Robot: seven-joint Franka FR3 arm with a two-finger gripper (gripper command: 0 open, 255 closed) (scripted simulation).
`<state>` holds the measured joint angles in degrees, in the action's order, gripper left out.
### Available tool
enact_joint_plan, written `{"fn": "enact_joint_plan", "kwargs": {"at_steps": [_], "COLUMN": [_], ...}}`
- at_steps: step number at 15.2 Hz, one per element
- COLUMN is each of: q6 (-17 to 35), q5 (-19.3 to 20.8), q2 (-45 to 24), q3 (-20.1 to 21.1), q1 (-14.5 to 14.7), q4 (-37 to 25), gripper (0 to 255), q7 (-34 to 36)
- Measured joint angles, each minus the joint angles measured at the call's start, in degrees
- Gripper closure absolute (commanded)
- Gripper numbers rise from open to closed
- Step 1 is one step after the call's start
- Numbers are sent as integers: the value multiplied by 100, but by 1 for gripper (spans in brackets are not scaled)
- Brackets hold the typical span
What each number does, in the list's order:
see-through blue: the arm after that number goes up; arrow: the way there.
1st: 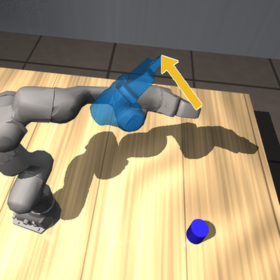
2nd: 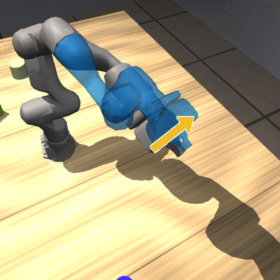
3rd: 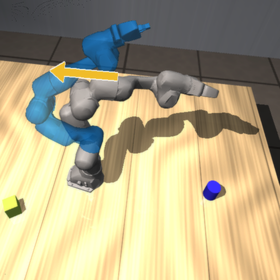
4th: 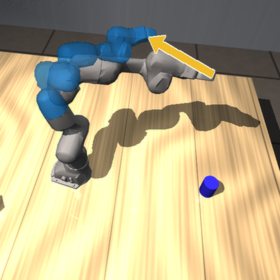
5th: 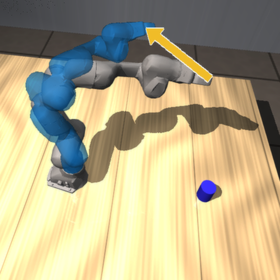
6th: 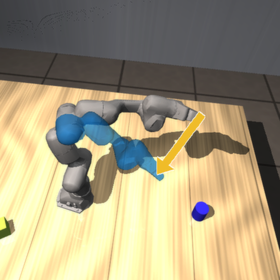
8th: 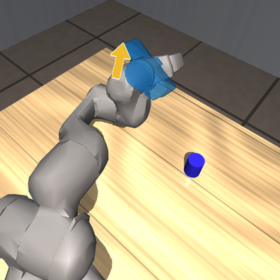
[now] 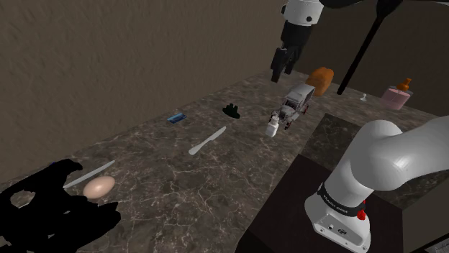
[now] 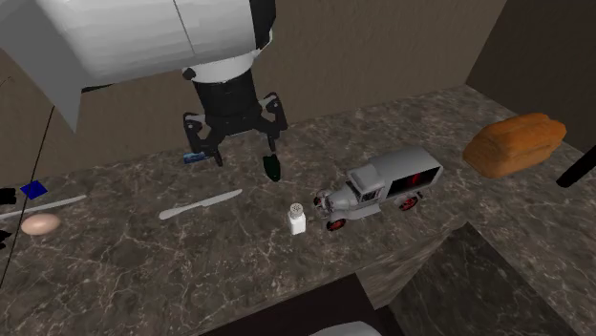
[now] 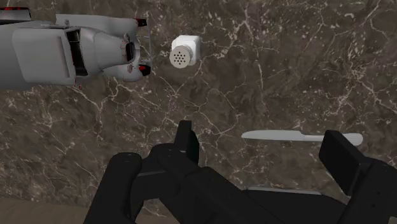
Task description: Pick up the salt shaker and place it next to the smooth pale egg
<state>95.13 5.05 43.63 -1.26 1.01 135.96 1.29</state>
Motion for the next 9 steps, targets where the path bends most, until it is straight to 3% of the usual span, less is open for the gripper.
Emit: {"fn": "enact_joint_plan", "kwargs": {"at_steps": [3, 9], "q6": [195, 1247], "q5": [64, 358], "q2": [91, 289], "q3": [-71, -355], "q1": [-31, -182], "q4": [265, 1419], "gripper": [0, 0], "q7": [-67, -279]}}
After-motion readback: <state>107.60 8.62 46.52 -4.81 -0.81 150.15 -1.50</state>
